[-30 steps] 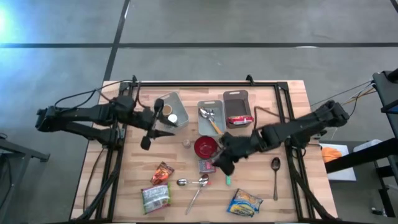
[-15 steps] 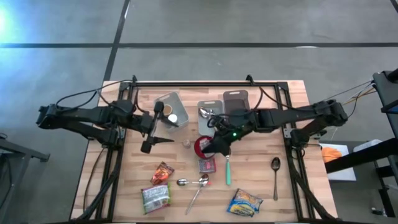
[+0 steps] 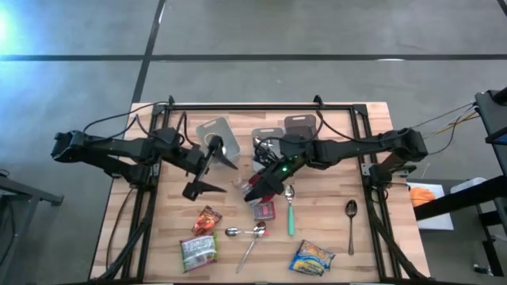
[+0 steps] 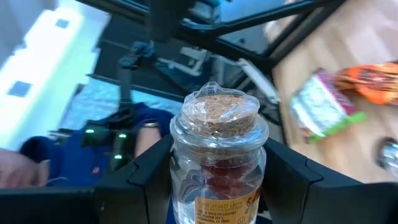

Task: Pick & Place Food Item
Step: Put the brown seasoning bottle into the left white bin

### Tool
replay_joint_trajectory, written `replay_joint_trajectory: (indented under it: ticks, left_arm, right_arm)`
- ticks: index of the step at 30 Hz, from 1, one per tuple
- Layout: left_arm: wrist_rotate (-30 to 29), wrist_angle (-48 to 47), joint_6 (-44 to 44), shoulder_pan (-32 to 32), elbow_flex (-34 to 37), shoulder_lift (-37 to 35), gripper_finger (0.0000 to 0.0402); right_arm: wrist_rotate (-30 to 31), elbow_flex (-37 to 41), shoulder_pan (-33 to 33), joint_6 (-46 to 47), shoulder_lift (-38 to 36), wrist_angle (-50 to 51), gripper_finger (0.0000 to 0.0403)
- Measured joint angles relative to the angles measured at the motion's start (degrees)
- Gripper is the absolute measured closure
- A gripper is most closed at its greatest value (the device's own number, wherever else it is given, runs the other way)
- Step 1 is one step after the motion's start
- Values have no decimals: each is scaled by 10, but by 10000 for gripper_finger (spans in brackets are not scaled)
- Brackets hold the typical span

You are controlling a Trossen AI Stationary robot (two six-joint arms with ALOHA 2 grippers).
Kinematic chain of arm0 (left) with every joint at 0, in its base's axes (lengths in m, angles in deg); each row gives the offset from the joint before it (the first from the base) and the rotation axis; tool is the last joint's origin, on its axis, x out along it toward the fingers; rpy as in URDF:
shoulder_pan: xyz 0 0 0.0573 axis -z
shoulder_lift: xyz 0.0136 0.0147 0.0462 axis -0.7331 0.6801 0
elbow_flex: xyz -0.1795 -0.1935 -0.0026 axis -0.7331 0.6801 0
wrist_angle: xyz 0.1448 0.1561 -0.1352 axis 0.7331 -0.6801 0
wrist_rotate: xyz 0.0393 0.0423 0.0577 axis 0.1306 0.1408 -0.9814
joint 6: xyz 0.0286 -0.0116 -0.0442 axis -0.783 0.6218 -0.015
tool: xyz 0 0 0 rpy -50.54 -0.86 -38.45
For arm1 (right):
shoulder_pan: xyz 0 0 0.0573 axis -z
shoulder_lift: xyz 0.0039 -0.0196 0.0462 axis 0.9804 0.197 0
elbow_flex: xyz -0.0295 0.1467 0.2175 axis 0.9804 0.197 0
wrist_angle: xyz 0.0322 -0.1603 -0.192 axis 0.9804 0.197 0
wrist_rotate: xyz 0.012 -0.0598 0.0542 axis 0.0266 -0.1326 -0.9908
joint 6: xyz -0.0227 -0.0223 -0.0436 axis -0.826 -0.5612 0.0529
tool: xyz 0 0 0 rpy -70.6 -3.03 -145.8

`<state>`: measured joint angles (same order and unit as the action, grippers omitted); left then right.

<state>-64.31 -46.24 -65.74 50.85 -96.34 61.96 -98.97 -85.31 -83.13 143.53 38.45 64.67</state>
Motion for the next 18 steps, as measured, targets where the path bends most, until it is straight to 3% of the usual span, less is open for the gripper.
replay_joint_trajectory:
  ticks: [3, 18]
  left_arm:
    - [27, 13, 6, 3, 0, 0, 66]
    - [37, 34, 51, 6, 0, 18, 66]
  right_arm:
    - [-18, -18, 7, 9, 18, -4, 216]
    - [-98, -140, 11, 15, 110, -19, 216]
